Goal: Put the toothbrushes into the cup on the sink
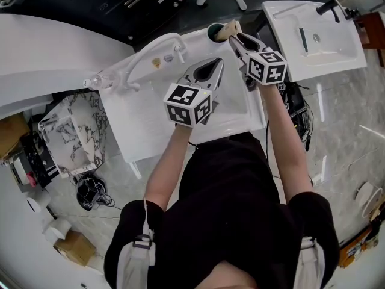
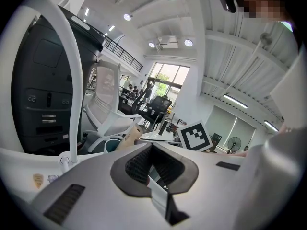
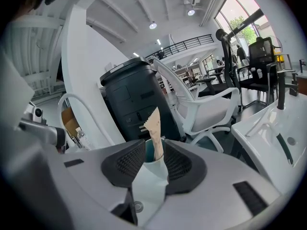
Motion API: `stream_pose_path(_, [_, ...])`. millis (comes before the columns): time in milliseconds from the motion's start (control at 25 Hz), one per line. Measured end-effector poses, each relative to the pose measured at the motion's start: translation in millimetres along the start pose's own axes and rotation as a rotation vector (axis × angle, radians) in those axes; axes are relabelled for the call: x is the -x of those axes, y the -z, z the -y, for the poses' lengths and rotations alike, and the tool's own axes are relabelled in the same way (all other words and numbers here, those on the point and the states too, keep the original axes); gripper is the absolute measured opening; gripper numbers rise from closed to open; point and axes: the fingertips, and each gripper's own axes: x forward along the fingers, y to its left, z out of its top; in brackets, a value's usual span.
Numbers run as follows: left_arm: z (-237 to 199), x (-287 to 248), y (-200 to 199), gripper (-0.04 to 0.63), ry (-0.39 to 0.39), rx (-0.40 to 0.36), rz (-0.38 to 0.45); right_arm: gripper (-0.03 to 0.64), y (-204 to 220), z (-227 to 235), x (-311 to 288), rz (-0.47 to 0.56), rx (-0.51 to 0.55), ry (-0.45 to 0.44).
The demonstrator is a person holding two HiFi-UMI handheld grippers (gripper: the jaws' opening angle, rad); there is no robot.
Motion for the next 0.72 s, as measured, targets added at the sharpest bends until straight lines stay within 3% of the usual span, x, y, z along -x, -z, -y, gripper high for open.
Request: stream_pose_path(720, [23,25,-30,0.014,-0.025,-0.090,0.063,0.107,-25,-34,59,0.097,0.043,-0.058])
